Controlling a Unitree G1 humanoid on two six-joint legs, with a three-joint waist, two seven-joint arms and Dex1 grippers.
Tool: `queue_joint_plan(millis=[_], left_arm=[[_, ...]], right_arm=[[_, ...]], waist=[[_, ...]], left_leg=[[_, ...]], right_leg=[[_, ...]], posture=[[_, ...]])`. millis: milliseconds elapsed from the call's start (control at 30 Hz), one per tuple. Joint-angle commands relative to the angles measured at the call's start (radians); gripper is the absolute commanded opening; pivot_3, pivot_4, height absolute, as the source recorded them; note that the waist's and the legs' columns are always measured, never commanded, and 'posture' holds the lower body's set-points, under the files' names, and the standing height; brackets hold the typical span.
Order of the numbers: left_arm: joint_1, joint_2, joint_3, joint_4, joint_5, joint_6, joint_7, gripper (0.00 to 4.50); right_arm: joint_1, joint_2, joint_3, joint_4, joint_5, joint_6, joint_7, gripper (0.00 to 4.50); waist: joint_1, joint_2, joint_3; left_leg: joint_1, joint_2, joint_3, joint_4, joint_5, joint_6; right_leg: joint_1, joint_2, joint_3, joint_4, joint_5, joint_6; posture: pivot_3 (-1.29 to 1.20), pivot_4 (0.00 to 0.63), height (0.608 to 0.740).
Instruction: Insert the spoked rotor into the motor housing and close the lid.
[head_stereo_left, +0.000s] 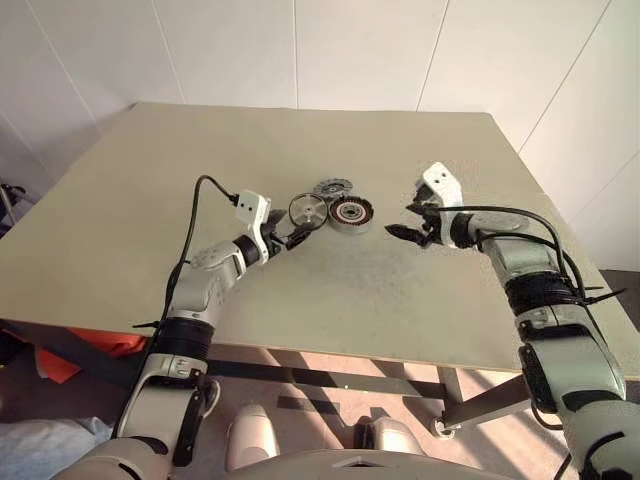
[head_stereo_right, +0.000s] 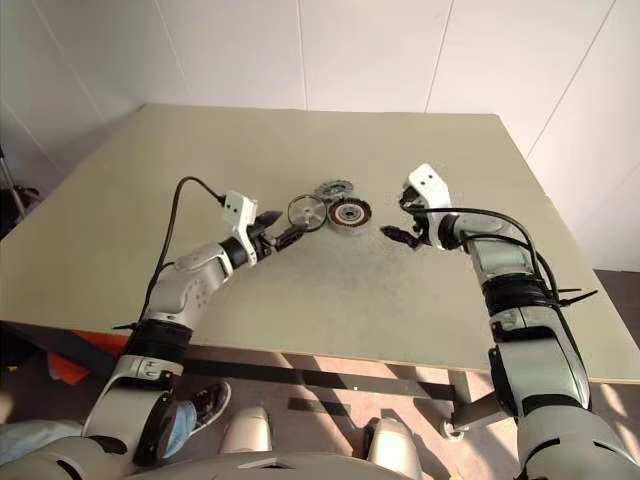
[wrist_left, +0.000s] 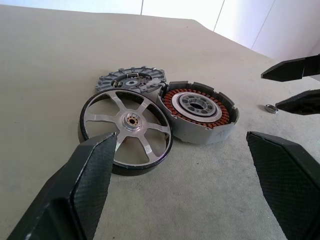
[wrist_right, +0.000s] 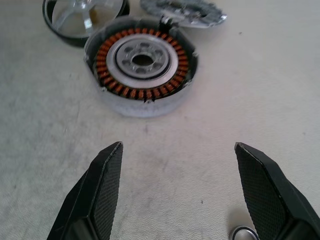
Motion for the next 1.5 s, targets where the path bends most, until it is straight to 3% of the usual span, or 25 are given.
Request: queue_joint_plan(millis=[33, 333, 1167, 1267, 1367, 1500], left_arm=[[-0.003, 0.003, 0.011, -0.035, 0.002, -0.021, 0.012, 4.37], [0.054, 0.009, 0.019, -0.102, -0.006, -0.006, 0.044, 4.37], [0.082, 0.008, 0.018, -0.135, -0.005, 0.001, 0.073, 4.37], [0.089, 0.006, 0.017, -0.142, -0.005, 0.001, 0.081, 4.41], [0.090, 0.006, 0.019, -0.142, -0.006, 0.000, 0.085, 4.41], [0.091, 0.007, 0.019, -0.143, -0.006, 0.001, 0.089, 4.41]], right_arm=[[-0.081, 0.018, 0.070, 0.096, -0.081, -0.116, 0.066, 4.05], [-0.277, 0.106, 0.114, 0.392, -0.206, -0.271, 0.019, 4.05], [-0.390, 0.210, 0.142, 0.561, -0.335, -0.361, 0.049, 4.05], [-0.399, 0.215, 0.146, 0.573, -0.347, -0.362, 0.046, 3.42], [-0.401, 0.221, 0.148, 0.577, -0.357, -0.369, 0.032, 2.48], [-0.403, 0.225, 0.141, 0.579, -0.360, -0.368, 0.023, 2.48]], waist=[[0.000, 0.000, 0.000], [-0.015, 0.000, 0.000], [-0.023, 0.000, 0.000], [-0.023, 0.000, 0.000], [-0.023, 0.000, 0.000], [-0.023, 0.000, 0.000]], left_leg=[[-0.001, 0.000, 0.000, 0.000, 0.000, 0.000], [-0.004, 0.000, 0.000, 0.002, -0.001, 0.002], [-0.003, 0.001, 0.000, 0.003, -0.002, 0.003], [-0.003, 0.001, 0.000, 0.003, -0.002, 0.003], [-0.003, 0.001, 0.000, 0.003, -0.002, 0.003], [-0.002, 0.001, 0.000, 0.003, -0.002, 0.003]], right_leg=[[0.000, 0.000, 0.000, 0.000, 0.000, 0.000], [-0.002, 0.000, -0.001, 0.000, 0.000, 0.000], [-0.003, 0.000, -0.001, 0.002, 0.000, -0.001], [-0.003, 0.000, -0.001, 0.003, 0.000, -0.001], [-0.003, 0.000, -0.001, 0.003, 0.000, -0.001], [-0.003, 0.000, -0.001, 0.004, 0.000, -0.001]], posture=[[0.00, 0.000, 0.740], [0.00, 0.000, 0.740], [0.00, 0.000, 0.740], [0.00, 0.000, 0.740], [0.00, 0.000, 0.740], [0.00, 0.000, 0.740]])
